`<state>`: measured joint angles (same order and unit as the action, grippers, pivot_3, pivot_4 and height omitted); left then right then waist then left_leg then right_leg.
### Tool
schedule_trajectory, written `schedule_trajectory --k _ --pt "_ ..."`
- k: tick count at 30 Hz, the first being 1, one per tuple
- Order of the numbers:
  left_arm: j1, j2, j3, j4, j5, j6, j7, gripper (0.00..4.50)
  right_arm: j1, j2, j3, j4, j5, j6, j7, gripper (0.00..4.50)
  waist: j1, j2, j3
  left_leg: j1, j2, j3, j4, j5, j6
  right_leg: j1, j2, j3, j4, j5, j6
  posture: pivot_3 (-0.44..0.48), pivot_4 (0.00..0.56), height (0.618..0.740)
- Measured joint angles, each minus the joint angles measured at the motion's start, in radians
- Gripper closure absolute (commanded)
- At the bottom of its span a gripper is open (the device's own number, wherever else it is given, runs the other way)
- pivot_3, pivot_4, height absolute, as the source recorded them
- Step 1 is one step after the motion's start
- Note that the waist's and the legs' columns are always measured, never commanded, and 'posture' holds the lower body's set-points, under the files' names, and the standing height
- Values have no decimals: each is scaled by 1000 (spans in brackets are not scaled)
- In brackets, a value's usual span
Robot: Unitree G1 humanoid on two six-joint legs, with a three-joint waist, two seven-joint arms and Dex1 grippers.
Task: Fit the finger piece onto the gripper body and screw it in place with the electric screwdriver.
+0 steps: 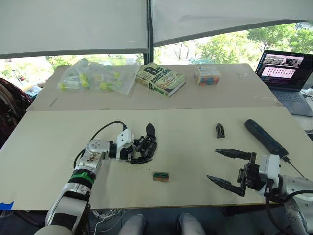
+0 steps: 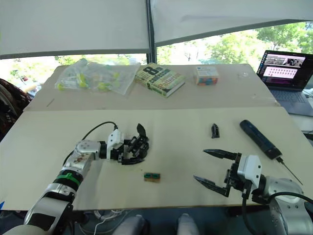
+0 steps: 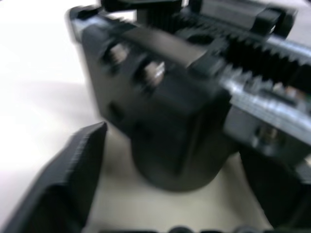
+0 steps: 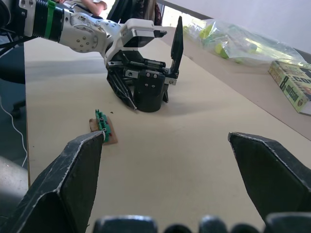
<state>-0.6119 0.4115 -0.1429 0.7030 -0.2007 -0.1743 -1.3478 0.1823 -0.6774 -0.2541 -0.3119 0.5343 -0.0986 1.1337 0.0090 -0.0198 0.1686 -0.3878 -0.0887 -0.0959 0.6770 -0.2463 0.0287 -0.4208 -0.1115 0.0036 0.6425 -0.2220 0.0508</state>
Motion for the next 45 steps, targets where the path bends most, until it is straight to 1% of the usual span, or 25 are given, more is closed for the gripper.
schedule_trajectory --k 1,4,6,11,14,19,27,33,35,36,37,38,43,45 --pt "5 -3 4 -3 -4 0 -6 2127 1 0 0 -1 0 0 0 0 0 0 0 0 0 0 0 0 0 0 0 0 0 0 0 0 150 740" --pt "29 -15 15 -35 -4 0 8 2134 8 0 -3 -1 0 0 -1 0 1 0 0 0 0 0 0 0 0 0 0 0 0 0 0 0 150 740" --pt "48 -32 21 -66 -2 8 52 2134 17 0 -4 -1 0 0 0 0 4 0 0 0 0 0 0 0 0 0 0 0 0 0 0 0 150 740" --pt "131 -78 25 -239 38 94 247 2134 24 0 -7 -1 -1 -1 -1 0 5 0 0 -1 0 0 1 0 1 0 -1 1 -1 1 1 0 150 740" --pt "184 -101 14 -339 41 157 307 2134 29 0 -7 -1 -2 -2 -4 0 4 0 0 -1 0 0 1 0 1 -1 -1 1 -1 1 1 0 150 740" --pt "220 -96 -18 -409 55 181 335 2134 37 2 -7 -1 -2 -2 -8 0 3 0 0 0 0 0 1 0 1 0 -1 1 0 1 1 0 150 740" --pt "219 -60 -30 -415 62 177 340 2134 38 2 -7 -1 -2 -2 -12 0 -4 0 0 1 1 0 0 0 1 0 0 1 0 1 1 0 150 740" --pt "218 -55 -31 -414 52 199 331 2134 39 2 -7 -1 -4 -3 -14 0 -4 0 0 2 1 1 0 0 1 1 0 1 0 1 1 0 150 740" --pt "218 -52 -31 -414 45 209 330 1060 39 2 -7 -1 -4 -3 -14 0 -6 0 0 2 1 1 0 0 1 1 0 2 0 1 1 0 150 740" --pt "218 -50 -31 -414 41 213 329 687 39 2 -7 -1 -4 -3 -14 0 -6 1 0 2 1 1 0 0 1 1 0 2 0 1 1 0 150 740" --pt "219 -46 -31 -416 39 218 327 198 41 2 -7 -1 -4 -3 -14 0 -6 1 0 2 1 1 0 0 1 1 0 2 0 1 1 0 150 740" --pt "223 -40 -30 -422 37 223 325 93 45 2 -8 -1 -3 -3 -14 0 -7 1 0 2 1 1 0 0 1 1 0 2 0 1 1 0 150 740" --pt "276 18 1 -472 -5 245 302 93 87 2 -49 -8 3 0 -28 0 -11 1 -1 3 1 1 -1 0 1 1 0 3 0 1 1 0 150 740" --pt "315 58 25 -499 -33 249 285 93 126 3 -82 -32 32 21 -53 0 -11 2 -1 3 2 1 -1 0 0 1 0 4 0 0 1 0 150 740"
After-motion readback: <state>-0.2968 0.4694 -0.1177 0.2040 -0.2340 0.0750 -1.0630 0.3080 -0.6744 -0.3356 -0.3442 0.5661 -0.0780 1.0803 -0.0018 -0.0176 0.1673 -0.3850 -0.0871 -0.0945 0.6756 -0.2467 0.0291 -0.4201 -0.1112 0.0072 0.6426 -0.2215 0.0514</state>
